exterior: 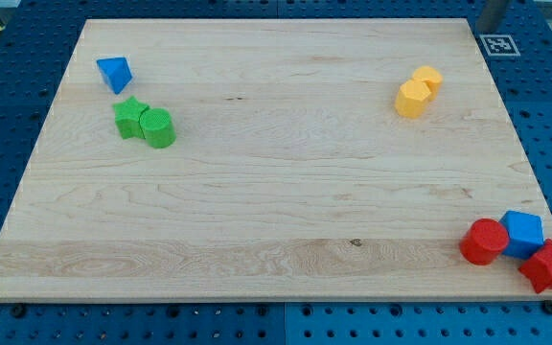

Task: Move your arm towards top center

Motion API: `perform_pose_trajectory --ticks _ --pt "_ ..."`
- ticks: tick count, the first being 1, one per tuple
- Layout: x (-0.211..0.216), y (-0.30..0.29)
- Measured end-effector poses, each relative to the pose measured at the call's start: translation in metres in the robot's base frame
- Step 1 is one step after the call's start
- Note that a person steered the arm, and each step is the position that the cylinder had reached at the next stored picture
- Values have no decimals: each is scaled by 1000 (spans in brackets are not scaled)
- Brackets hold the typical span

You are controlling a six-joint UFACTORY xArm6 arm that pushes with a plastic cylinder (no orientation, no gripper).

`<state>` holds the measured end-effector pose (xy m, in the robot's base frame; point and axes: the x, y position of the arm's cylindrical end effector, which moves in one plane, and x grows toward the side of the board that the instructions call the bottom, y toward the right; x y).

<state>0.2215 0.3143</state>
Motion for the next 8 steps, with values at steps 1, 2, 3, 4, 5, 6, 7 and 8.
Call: perform_pose_trajectory --ticks 1,2,3,4,5,6,7,8 --pt "21 -1" --pt "30 -1" --pt "33 -10" --pt "32 -11" --pt "32 -10" --pt "33 -10" --pt "36 8" --pt "39 30"
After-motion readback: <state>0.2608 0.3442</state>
